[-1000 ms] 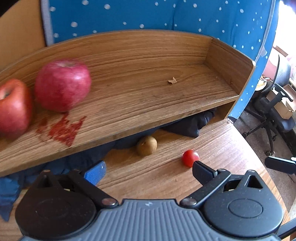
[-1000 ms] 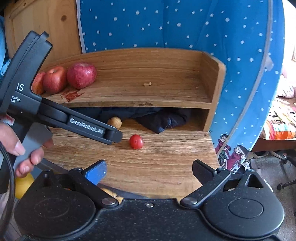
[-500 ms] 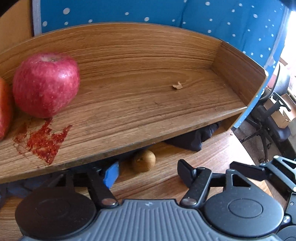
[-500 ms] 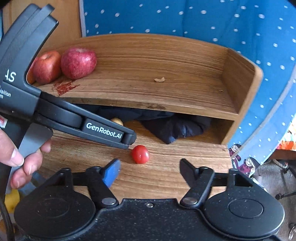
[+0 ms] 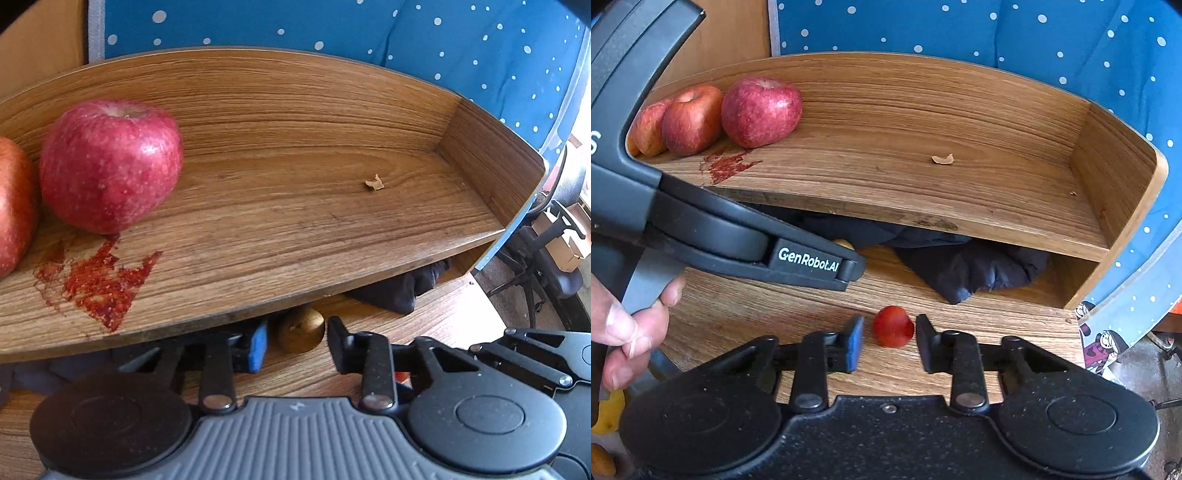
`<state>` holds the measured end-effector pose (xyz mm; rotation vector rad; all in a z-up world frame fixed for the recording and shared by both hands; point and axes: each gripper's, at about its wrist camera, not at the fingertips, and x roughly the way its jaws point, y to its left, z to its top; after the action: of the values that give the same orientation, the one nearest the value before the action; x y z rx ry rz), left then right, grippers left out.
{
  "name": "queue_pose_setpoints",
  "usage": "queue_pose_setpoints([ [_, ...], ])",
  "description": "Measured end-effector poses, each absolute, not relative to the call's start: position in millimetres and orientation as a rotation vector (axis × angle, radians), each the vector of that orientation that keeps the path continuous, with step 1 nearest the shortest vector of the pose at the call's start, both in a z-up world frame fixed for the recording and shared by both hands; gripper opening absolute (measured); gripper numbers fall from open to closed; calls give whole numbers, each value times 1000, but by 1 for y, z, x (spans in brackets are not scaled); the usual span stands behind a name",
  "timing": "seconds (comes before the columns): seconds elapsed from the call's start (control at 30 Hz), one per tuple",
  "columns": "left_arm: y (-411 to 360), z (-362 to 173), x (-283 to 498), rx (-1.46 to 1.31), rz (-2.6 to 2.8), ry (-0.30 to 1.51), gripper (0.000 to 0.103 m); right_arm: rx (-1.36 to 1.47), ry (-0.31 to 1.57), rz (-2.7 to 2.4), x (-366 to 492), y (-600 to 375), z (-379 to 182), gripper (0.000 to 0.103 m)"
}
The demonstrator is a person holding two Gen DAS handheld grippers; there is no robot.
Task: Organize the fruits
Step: 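Grasp the small brown fruit with the left tool while the right tool grasps the red cherry tomato, then lower both fruits onto the steel tray and open both tools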
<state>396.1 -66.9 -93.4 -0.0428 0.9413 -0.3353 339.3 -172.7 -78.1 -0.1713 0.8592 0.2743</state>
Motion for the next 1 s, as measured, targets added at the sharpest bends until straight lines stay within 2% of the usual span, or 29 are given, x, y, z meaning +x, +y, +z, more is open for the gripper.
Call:
queue_pose_setpoints([
  [0.1,-62,-91,394,-46,-342,941,31,-175,856,273,338,-174,-79,24],
  [0.57,-52,-67,366,-39,-366,933,31,-158,826,244,307,-178,-59,23],
  [1.0,-25,-40,304,-66,-339,922,31,-129,812,268,245,-168,-31,23],
])
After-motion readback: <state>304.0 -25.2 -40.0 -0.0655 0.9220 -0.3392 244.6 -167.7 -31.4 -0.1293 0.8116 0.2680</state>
